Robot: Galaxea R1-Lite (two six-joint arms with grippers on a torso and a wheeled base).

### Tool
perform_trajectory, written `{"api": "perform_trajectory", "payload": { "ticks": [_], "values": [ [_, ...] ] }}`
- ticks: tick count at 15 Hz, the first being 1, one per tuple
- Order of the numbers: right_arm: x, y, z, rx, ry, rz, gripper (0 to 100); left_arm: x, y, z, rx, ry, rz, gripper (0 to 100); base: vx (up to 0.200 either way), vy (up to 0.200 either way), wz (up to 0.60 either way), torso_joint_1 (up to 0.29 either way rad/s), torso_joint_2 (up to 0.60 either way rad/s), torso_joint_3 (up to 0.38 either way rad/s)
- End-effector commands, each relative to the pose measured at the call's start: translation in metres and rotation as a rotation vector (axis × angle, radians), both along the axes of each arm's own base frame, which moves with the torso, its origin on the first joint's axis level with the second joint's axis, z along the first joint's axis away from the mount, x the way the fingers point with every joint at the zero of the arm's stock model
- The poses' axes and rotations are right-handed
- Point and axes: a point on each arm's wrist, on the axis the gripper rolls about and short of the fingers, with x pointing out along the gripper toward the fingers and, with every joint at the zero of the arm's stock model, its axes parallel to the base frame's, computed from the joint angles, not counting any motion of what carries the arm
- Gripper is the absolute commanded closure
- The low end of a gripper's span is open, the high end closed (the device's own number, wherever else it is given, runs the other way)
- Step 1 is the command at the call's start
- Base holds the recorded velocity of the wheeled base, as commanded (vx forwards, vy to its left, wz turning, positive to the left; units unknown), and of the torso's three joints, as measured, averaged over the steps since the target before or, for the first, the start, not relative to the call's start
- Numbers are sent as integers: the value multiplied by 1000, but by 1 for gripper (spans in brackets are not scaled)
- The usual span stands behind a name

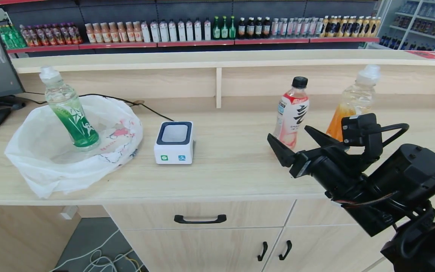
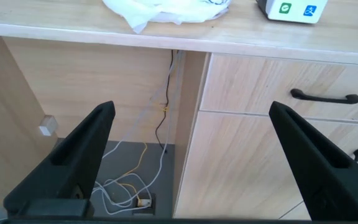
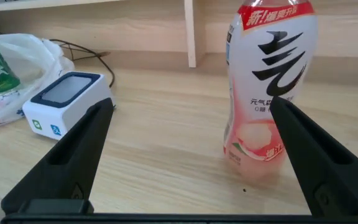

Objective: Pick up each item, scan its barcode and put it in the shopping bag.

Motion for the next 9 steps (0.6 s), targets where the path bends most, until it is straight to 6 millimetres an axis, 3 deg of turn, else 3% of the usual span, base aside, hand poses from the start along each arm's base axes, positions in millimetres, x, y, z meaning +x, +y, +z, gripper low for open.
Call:
{"api": "perform_trajectory", "payload": {
  "ticks": [1, 5, 9],
  "values": [
    [1, 0, -1, 7, 8, -41, 0, 0, 0, 0, 0, 0, 1, 0, 0, 0, 0, 0, 0, 0],
    [8, 3, -8, 2, 27, -71, 0, 0, 0, 0, 0, 0, 1, 0, 0, 0, 0, 0, 0, 0],
    [35, -1, -15, 8, 28, -139, 0, 0, 0, 0, 1, 1, 1, 0, 0, 0, 0, 0, 0, 0]
  ]
}}
